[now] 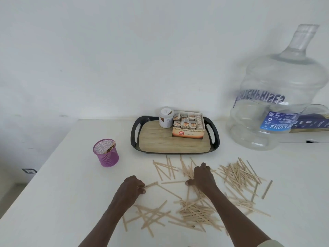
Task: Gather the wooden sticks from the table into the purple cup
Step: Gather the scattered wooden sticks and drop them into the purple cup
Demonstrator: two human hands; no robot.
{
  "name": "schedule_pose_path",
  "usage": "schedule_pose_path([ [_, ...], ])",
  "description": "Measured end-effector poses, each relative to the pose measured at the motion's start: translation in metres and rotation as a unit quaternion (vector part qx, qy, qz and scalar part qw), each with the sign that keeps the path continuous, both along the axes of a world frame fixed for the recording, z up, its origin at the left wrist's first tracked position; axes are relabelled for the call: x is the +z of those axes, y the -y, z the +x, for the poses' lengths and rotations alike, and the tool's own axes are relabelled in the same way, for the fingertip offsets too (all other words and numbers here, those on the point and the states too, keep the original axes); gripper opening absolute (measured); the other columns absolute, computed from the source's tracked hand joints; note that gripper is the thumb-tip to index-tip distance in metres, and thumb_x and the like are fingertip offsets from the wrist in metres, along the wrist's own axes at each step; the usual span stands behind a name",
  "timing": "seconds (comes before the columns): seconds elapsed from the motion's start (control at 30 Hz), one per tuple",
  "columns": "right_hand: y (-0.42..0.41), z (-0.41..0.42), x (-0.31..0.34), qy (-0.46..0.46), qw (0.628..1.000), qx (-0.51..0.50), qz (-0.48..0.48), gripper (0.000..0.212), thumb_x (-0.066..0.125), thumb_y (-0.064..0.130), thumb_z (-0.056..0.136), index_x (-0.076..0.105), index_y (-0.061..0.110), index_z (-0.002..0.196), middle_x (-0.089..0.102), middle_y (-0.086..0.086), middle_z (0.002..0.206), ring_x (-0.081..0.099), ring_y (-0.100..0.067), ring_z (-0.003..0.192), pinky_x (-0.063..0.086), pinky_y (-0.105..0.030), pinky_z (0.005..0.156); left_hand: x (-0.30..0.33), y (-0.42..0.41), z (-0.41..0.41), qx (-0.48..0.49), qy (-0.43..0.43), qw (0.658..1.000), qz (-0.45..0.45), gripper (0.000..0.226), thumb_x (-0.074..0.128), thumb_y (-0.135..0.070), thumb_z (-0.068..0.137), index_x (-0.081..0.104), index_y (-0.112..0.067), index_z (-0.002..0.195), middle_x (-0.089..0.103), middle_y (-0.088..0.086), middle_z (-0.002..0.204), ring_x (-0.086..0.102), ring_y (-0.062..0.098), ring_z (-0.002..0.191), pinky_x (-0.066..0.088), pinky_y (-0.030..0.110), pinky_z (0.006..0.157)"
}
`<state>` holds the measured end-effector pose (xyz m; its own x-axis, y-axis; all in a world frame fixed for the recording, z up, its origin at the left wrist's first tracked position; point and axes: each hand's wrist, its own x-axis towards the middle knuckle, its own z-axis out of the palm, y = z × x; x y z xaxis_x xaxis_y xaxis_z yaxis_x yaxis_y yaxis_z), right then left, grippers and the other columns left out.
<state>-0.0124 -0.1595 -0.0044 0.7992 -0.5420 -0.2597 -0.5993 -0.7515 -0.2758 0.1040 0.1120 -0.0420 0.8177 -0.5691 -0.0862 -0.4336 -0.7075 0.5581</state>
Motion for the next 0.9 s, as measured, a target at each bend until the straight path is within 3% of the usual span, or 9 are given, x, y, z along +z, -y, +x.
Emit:
schedule_pose_path([
  [0.13,0.002,-0.001,-0.006,0.034,0.999,-0.012,0.017,0.038,0.075,0.025,0.083,0.04,0.018,0.07,0.047,-0.004,0.101,0.05,-0.024,0.109,0.043,-0.031,0.083,0.0,0.006,-0.006,0.009,0.044,0.999,0.025,0.008,0.067,-0.017,0.087,0.075,-0.018,0.086,0.06,-0.004,0.084,0.06,0.014,0.077,0.052,0.033,0.074],
  [0.23,0.005,-0.002,-0.011,0.057,0.998,-0.012,-0.006,0.021,0.074,0.02,0.082,0.055,0.012,0.081,0.056,-0.006,0.096,0.054,-0.021,0.093,0.036,-0.025,0.073,-0.001,0.01,-0.009,0.003,0.084,0.995,0.046,0.012,0.059,-0.018,0.092,0.07,-0.019,0.086,0.054,-0.007,0.083,0.056,0.013,0.075,0.046,0.029,0.067],
  [0.37,0.01,-0.004,-0.014,0.071,0.996,-0.017,-0.043,0.031,0.074,0.014,0.081,0.044,0.016,0.07,0.063,-0.007,0.082,0.053,-0.019,0.073,0.036,-0.025,0.064,-0.004,0.015,-0.011,-0.01,0.127,0.989,0.078,0.012,0.054,-0.015,0.094,0.064,-0.015,0.087,0.053,-0.002,0.086,0.055,0.019,0.077,0.044,0.03,0.063],
  [0.47,0.011,-0.003,-0.011,0.071,0.996,-0.029,-0.04,0.019,0.072,0.01,0.08,0.055,0.013,0.073,0.067,-0.01,0.082,0.067,-0.027,0.078,0.041,-0.027,0.061,-0.005,0.019,-0.014,-0.024,0.161,0.98,0.115,0.011,0.053,-0.009,0.092,0.06,-0.013,0.086,0.055,0.003,0.086,0.056,0.025,0.08,0.04,0.033,0.062],
  [0.57,0.014,-0.001,-0.009,0.062,0.997,-0.038,-0.013,0.014,0.075,0.011,0.076,0.061,0.008,0.077,0.066,-0.01,0.078,0.067,-0.029,0.075,0.041,-0.026,0.058,-0.005,0.023,-0.019,-0.037,0.17,0.975,0.137,0.01,0.052,-0.006,0.093,0.058,-0.012,0.088,0.058,0.006,0.086,0.057,0.028,0.082,0.036,0.034,0.063],
  [0.73,0.024,0.004,-0.012,0.064,0.997,-0.043,0.013,0.027,0.066,0.002,0.075,0.048,0.011,0.057,0.051,-0.001,0.056,0.057,-0.022,0.058,0.031,-0.022,0.042,-0.004,0.032,-0.019,0.008,0.085,0.993,0.078,0.017,0.041,-0.005,0.098,0.055,-0.008,0.107,0.055,0.01,0.099,0.058,0.03,0.089,0.043,0.035,0.072],
  [0.9,0.031,0.007,-0.012,0.052,0.998,-0.015,0.033,0.009,0.062,-0.001,0.069,0.059,0.002,0.061,0.058,-0.008,0.057,0.063,-0.026,0.058,0.047,-0.033,0.05,0.01,0.056,-0.016,0.05,-0.024,0.998,0.022,0.028,0.038,-0.001,0.098,0.059,-0.007,0.115,0.057,0.011,0.102,0.057,0.031,0.094,0.038,0.029,0.069],
])
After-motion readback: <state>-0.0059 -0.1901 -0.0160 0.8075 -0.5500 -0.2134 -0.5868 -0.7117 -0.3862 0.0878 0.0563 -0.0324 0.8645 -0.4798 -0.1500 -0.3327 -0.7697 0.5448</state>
